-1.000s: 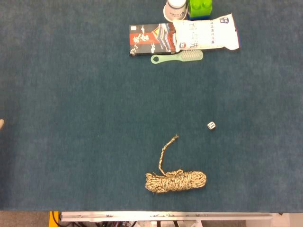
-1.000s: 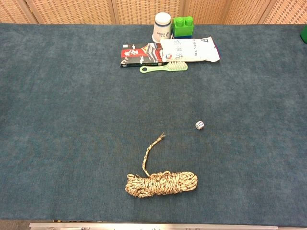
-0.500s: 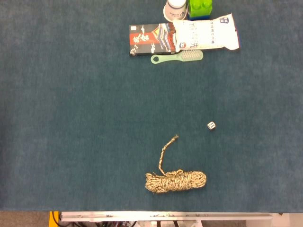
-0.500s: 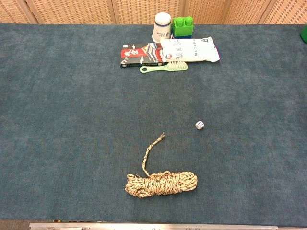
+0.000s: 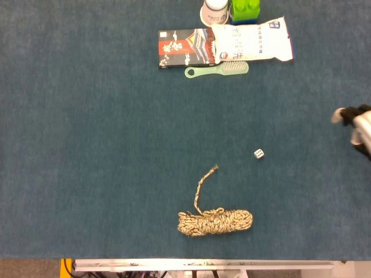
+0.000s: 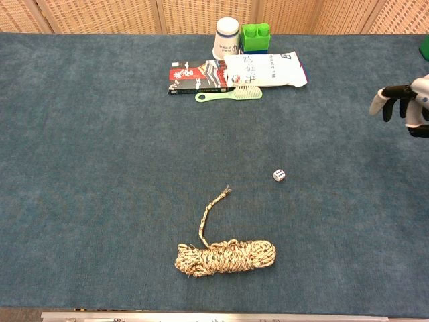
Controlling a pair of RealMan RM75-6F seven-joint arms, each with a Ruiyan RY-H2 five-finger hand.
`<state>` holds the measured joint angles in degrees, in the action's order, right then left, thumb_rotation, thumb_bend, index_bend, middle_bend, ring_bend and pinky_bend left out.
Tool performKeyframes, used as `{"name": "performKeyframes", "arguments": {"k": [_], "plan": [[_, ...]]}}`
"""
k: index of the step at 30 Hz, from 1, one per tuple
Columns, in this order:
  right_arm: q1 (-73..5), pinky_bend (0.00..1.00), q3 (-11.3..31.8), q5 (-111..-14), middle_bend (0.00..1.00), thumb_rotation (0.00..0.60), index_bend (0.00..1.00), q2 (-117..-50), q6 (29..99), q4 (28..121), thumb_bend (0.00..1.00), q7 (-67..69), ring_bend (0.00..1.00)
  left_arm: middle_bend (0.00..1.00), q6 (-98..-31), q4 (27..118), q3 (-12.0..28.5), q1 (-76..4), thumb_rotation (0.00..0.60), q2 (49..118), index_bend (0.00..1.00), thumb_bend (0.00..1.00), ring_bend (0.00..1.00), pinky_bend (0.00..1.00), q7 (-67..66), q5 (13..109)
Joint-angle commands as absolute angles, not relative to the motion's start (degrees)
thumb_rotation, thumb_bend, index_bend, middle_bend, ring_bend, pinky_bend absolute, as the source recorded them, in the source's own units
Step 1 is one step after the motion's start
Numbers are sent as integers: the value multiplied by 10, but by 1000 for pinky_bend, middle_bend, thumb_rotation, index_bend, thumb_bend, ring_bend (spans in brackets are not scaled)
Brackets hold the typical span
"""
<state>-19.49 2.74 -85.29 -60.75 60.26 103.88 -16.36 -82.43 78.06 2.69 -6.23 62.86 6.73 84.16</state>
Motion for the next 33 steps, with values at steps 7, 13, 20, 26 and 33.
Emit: {"name": "performKeyframes", "arguments": {"k": [7, 13, 20, 26, 33], "plan": [[-298, 727, 41, -729, 567, 600, 397, -607, 465, 1107, 1000, -273, 607, 367, -823, 729, 18, -53, 600, 640, 501, 139, 294, 451, 112, 844], [-359, 864, 37, -636, 771, 600, 397, -626, 413, 1117, 1000, -330, 814, 367, -829, 704, 16, -48, 600, 645, 501, 139, 294, 452, 139, 847], [-414, 966, 19, -559, 915, 600, 398, -656, 404, 1111, 1000, -378, 939, 368, -840, 690, 14, -47, 600, 645, 502, 139, 294, 455, 152, 861], [-450, 999, -2, -519, 971, 600, 398, -678, 407, 1108, 1000, -400, 984, 366, -851, 677, 13, -49, 600, 649, 508, 139, 294, 460, 163, 875], [-480, 1000, -24, -489, 997, 600, 398, -692, 410, 1103, 1000, -409, 1000, 366, -849, 673, 11, -51, 600, 651, 508, 139, 294, 462, 163, 877]]}}
